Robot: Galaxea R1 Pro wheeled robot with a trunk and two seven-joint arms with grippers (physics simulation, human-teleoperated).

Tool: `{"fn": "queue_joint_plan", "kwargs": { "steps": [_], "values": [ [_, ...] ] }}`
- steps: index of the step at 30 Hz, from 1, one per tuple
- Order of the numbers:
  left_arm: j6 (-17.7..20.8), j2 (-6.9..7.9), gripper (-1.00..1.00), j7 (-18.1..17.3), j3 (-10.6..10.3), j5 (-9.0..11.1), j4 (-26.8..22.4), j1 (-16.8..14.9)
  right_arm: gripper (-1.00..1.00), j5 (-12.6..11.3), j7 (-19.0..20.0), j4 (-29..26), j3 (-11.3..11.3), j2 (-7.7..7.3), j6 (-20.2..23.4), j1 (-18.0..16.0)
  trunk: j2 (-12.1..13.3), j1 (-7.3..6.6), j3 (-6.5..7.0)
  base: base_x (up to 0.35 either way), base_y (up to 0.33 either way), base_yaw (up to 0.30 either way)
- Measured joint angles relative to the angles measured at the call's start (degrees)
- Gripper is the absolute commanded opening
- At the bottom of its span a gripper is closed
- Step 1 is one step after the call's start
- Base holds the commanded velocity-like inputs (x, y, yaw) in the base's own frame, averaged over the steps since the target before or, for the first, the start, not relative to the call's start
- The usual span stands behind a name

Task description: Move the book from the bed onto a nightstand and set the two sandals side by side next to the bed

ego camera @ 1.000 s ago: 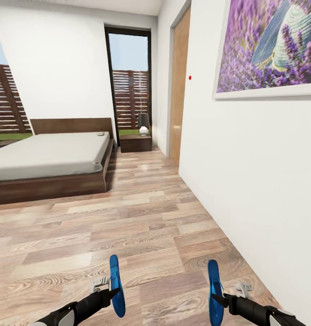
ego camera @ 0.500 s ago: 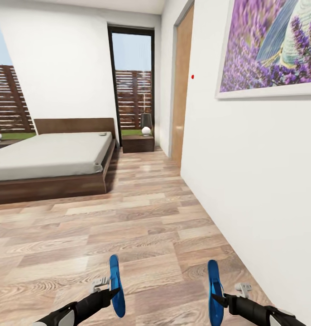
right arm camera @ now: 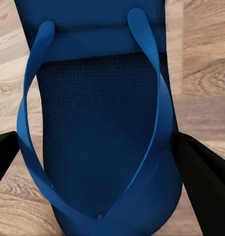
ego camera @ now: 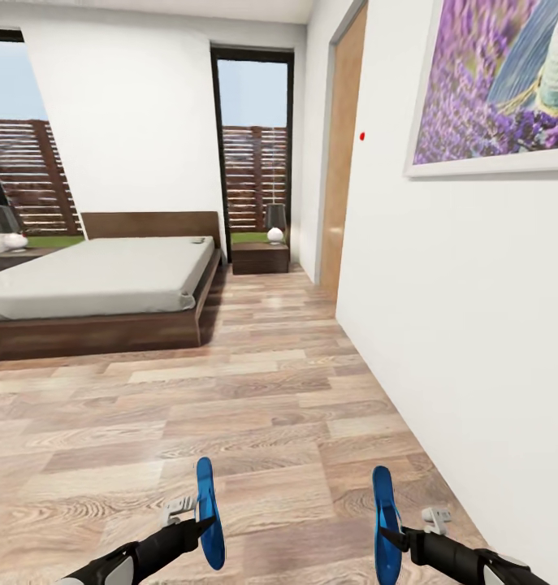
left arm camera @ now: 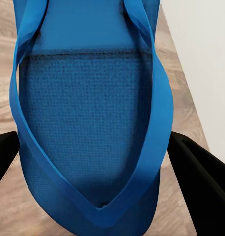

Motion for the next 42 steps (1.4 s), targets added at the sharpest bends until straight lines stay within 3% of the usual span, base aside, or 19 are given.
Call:
{"fn": "queue_joint_plan", "kwargs": {
  "steps": [9, 37, 42],
  "values": [
    [0.01, -0.01, -1.00, 0.07, -0.01, -0.02, 0.02, 0.04, -1.00, 0.06, 0.03, -0.01, 0.03, 0.01, -0.02, 0.01, 0.00, -0.03, 0.00, 0.181, -0.042, 0.155],
    [0.09, -0.01, -1.00, 0.02, -0.04, 0.06, 0.08, 0.04, -1.00, -0.28, -0.03, 0.10, 0.05, 0.02, 0.06, 0.03, 0.00, -0.03, 0.00, 0.240, -0.025, 0.002],
    [0.09, -0.04, -1.00, 0.02, -0.05, 0.05, 0.10, 0.04, -1.00, -0.05, 1.38, 3.06, 0.28, 0.02, 0.02, 0.02, 0.00, -0.03, 0.00, 0.325, 0.000, 0.000]
  ]
}}
